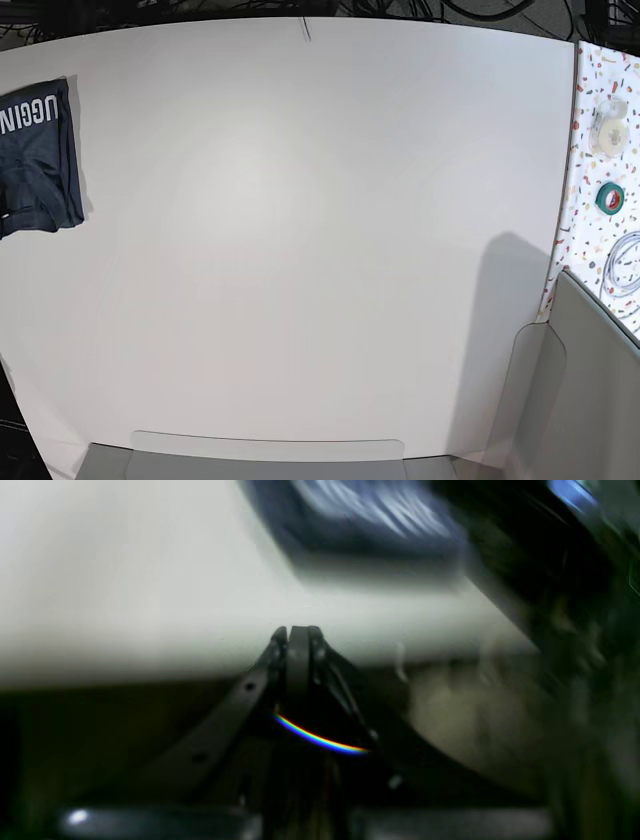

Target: Layout the t-shirt on the table in an organized manner, then fold the t-shirt properly

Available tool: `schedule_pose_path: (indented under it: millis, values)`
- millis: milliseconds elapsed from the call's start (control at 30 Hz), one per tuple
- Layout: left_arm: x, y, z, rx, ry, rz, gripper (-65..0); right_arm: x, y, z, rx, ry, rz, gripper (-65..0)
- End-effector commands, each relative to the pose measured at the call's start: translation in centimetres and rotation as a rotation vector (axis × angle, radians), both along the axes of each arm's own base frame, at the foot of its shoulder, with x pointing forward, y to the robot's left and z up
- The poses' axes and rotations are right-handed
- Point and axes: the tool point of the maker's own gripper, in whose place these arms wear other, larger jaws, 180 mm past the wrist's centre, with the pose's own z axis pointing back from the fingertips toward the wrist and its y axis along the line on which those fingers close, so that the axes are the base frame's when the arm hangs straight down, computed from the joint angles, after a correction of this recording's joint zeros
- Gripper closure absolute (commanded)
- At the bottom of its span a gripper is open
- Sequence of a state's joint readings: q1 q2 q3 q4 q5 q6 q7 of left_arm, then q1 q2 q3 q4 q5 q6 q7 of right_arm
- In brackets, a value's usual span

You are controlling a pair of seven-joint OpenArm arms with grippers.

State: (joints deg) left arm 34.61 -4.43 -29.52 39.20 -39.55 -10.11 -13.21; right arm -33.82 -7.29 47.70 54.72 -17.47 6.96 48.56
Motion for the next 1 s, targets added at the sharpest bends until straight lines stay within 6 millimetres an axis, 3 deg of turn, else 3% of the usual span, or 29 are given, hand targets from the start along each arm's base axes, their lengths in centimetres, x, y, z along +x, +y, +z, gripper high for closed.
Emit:
schedule_pose_path:
  millis: [0,167,233,333,400,467,567,667,733,833,967]
  values:
    - [-0.4,1.2,0.9,0.039,-0.007,0.004,0.0,-1.4,0.4,-0.8,0.03,0.007,-0.011,0.0]
    - [-0.7,1.2,0.8,0.037,-0.001,0.009,0.0,-6.7,-0.6,-5.7,0.175,0.126,-0.21,0.0]
    - [-1.3,0.6,0.4,0.027,0.025,0.019,0.0,-7.9,-0.6,-7.7,0.234,0.199,-0.267,0.0]
    - [-1.7,-0.4,-1.4,-0.002,0.091,0.06,0.0,-9.8,1.5,-11.1,0.358,0.348,-0.334,0.0]
    - [-2.4,-2.2,-3.0,-0.069,0.151,0.07,0.0,-10.8,3.3,-13.2,0.444,0.439,-0.379,0.0]
    - [-1.7,-3.8,-4.3,-0.138,0.204,-0.019,0.0,-11.5,5.4,-15.0,0.531,0.524,-0.415,0.0]
    - [0.2,-8.5,-6.5,-0.277,0.289,-0.241,0.0,-10.6,9.3,-17.4,0.634,0.687,-0.341,0.0]
    - [1.0,-13.5,-7.8,-0.388,0.378,-0.529,0.0,-8.2,14.9,-19.1,0.658,0.87,-0.05,0.0]
    - [1.1,-15.6,-8.1,-0.419,0.41,-0.674,0.0,-7.3,18.2,-19.7,0.648,0.973,0.129,0.0]
    - [1.7,-17.5,-8.5,-0.444,0.439,-0.831,0.0,-6.2,20.8,-20.0,0.638,1.044,0.254,0.0]
    - [3.5,-18.2,-8.9,-0.436,0.442,-0.941,0.0,-4.1,22.0,-20.1,0.644,1.014,0.283,0.0]
